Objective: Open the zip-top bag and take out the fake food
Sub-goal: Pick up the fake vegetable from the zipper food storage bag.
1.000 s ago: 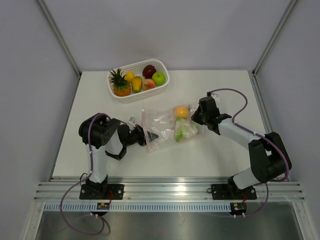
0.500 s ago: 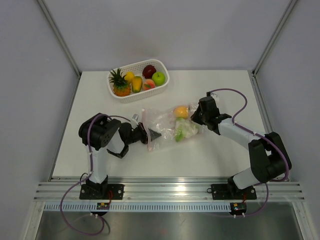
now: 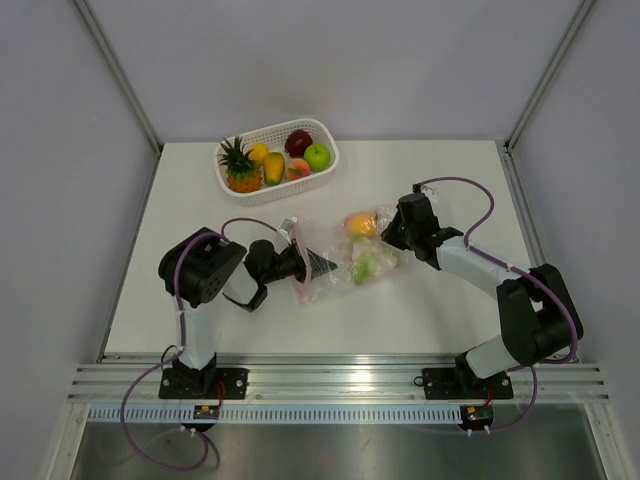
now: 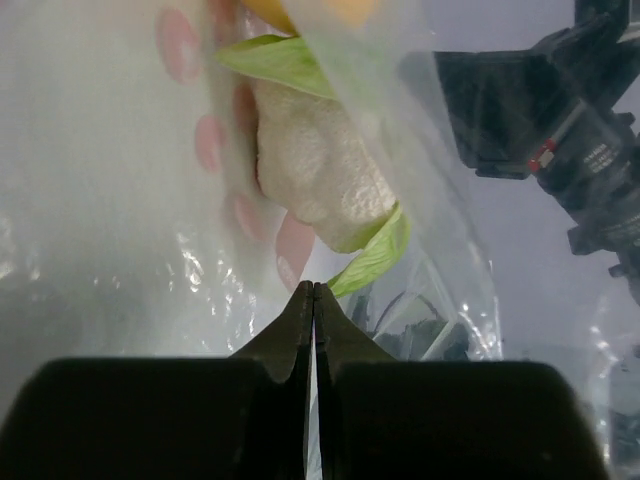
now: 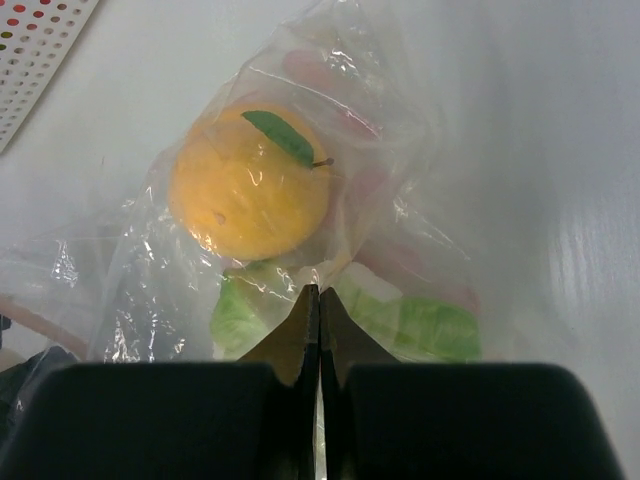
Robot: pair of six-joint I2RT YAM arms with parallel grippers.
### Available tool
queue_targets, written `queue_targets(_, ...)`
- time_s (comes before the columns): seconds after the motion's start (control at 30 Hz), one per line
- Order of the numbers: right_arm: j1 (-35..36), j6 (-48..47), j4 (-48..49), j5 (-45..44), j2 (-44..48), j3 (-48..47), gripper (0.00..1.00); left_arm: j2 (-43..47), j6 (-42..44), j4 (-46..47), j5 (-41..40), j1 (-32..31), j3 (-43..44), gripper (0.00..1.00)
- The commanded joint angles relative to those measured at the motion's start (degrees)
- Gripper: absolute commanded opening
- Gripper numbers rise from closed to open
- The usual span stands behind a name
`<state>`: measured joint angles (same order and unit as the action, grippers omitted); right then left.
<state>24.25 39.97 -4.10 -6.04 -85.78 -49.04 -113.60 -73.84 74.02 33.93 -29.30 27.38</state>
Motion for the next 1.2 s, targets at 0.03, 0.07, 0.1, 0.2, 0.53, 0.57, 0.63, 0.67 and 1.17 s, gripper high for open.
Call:
queue_targets(0.03, -0.4, -0.2, 2.3, 1.5, 1.6, 0.1, 0.0, 1.9, 3.3, 4.7, 1.8, -1.6, 2.9, 0.0)
queue_targets(0.07, -0.4, -0.2, 2.3, 1.4, 1.5, 0.1, 0.0, 1.8, 3.4, 4.2, 1.5, -1.8, 3.0, 0.01)
queue_targets(0.1, -0.4, -0.2, 2.3, 1.2, 1.7, 0.2, 0.0, 1.7, 3.2, 3.8, 1.2, -2.2, 2.9, 0.01)
queue_targets(0.2, -0.4, -0.1, 2.5, 1.0, 1.7, 0.2, 0.0, 1.2, 1.3, 7.4, -0.2, -3.2, 1.7, 0.03)
queue_targets(0.53, -0.4, 0.6, 3.5, 2.6, 2.4, 1.1, 0.0, 2.5, 6.1, -3.8, -2.7, -5.9, 4.4, 0.08)
queue_targets(0.57, -0.4, 0.6, 3.5, 2.6, 2.4, 1.1, 0.0, 2.6, 6.5, -4.2, -3.0, -5.9, 4.4, 0.1)
queue_targets(0.63, -0.3, 0.4, 3.5, 2.4, 2.6, 1.1, 0.0, 3.2, 7.0, -6.3, -4.0, -5.9, 4.4, 0.16)
queue_targets(0.67, -0.3, 0.4, 3.4, 2.2, 2.6, 1.0, 0.0, 3.4, 7.6, -7.0, -4.4, -5.9, 4.4, 0.22)
queue_targets(1.17, -0.3, 0.7, 2.4, 1.6, -1.9, 0.0, 0.0, 2.0, 9.7, -5.8, -4.1, -5.9, 6.6, 0.59)
